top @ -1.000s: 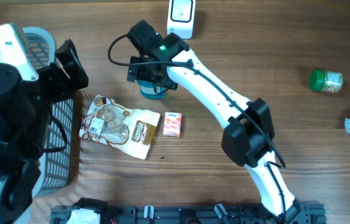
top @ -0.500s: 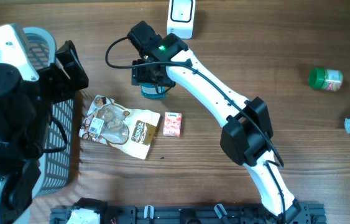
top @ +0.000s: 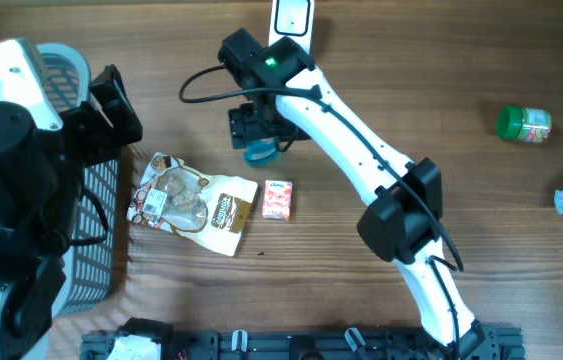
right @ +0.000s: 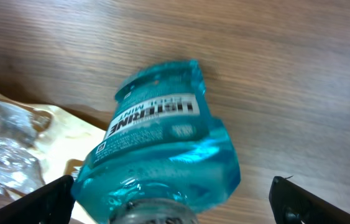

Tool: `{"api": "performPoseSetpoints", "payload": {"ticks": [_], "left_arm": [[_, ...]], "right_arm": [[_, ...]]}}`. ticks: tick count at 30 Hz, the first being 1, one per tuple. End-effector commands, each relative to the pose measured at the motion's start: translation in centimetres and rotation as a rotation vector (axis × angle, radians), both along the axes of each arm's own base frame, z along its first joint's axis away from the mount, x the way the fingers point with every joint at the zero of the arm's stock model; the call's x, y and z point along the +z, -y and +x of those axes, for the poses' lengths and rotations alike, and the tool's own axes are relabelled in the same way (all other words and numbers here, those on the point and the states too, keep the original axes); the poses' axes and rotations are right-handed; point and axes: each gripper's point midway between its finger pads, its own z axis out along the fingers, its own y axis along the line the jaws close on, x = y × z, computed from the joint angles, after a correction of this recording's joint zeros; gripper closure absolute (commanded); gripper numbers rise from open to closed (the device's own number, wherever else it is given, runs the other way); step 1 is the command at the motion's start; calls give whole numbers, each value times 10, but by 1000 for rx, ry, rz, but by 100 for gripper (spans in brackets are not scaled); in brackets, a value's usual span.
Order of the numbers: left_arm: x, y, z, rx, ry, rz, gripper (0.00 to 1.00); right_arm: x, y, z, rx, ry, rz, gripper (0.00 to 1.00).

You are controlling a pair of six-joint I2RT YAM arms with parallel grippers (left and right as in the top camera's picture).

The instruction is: Scan the item barcode

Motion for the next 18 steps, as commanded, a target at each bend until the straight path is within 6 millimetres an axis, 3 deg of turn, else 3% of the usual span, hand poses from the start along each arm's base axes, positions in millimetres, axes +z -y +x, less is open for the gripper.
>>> {"api": "performPoseSetpoints", "payload": {"ticks": [1,5,11,15,18], "left_arm": [[0,-4,-2,24,6,-9,0],[0,-4,-2,24,5,-9,0],[0,-4,-2,24,6,-9,0],[0,-4,-2,24,5,-9,0],[0,-4,-2,24,4,-8,0]], "right_arm": [[4,8,15,2,41,-5,0],[6,-5,20,73,59,54,0],[6,-5,22,124,74,46,0],[5,20,22,109,79,-70,0],[4,34,14,210,36,-124,0]]}}
